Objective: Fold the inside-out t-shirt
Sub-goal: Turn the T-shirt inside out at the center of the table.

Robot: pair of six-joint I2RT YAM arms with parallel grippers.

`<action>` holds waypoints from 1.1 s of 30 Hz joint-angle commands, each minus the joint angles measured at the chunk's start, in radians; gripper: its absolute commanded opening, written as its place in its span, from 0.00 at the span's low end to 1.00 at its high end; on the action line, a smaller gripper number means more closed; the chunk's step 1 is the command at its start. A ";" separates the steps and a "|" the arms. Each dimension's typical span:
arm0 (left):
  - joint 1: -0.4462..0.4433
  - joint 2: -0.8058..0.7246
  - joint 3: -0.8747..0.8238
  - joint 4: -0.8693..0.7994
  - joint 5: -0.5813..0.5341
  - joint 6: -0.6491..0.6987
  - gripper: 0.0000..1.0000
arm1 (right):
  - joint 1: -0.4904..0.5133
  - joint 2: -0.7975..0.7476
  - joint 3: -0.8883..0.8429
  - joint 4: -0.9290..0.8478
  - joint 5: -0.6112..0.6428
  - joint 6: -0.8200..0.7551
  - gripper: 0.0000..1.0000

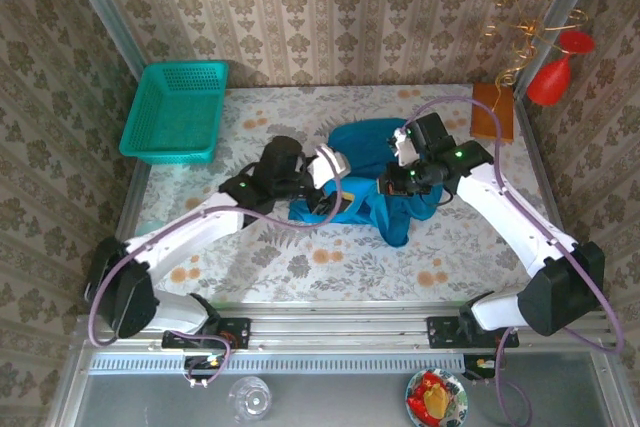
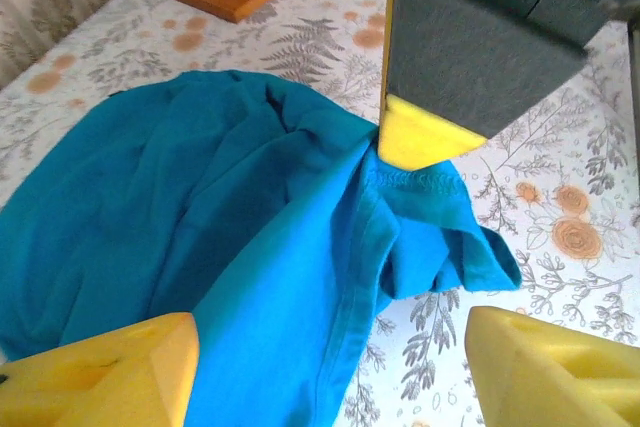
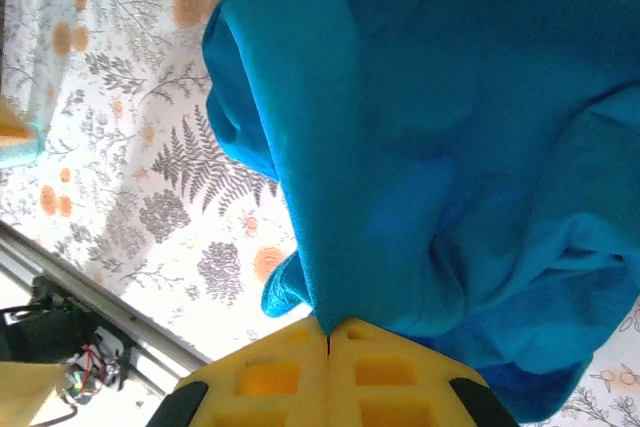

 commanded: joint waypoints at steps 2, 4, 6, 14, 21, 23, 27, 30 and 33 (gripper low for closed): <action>-0.019 0.103 0.071 0.055 -0.016 0.066 0.77 | -0.026 -0.022 0.047 -0.009 -0.107 0.026 0.00; -0.030 0.141 0.084 0.082 -0.017 0.065 0.77 | -0.035 -0.025 0.054 -0.004 -0.123 0.035 0.00; -0.034 0.167 0.096 0.090 -0.017 0.063 0.78 | -0.042 -0.028 0.064 -0.003 -0.129 0.041 0.00; -0.047 0.257 0.164 0.096 0.016 0.059 0.84 | -0.058 -0.030 0.105 -0.025 -0.141 0.043 0.00; -0.047 0.270 0.236 0.111 -0.086 0.059 0.24 | -0.064 -0.075 0.125 -0.112 -0.032 0.022 0.00; -0.046 0.275 0.289 0.070 -0.083 0.051 0.13 | -0.060 -0.103 0.115 -0.127 0.003 0.034 0.04; -0.041 0.320 0.447 -0.077 -0.093 0.037 0.01 | 0.012 -0.199 0.061 -0.106 0.090 0.097 0.24; -0.041 0.341 0.528 -0.145 -0.081 0.025 0.00 | 0.099 -0.272 -0.029 -0.049 0.185 0.162 0.26; -0.041 0.348 0.578 -0.174 -0.082 0.010 0.00 | 0.218 -0.337 -0.175 0.068 0.304 0.242 0.17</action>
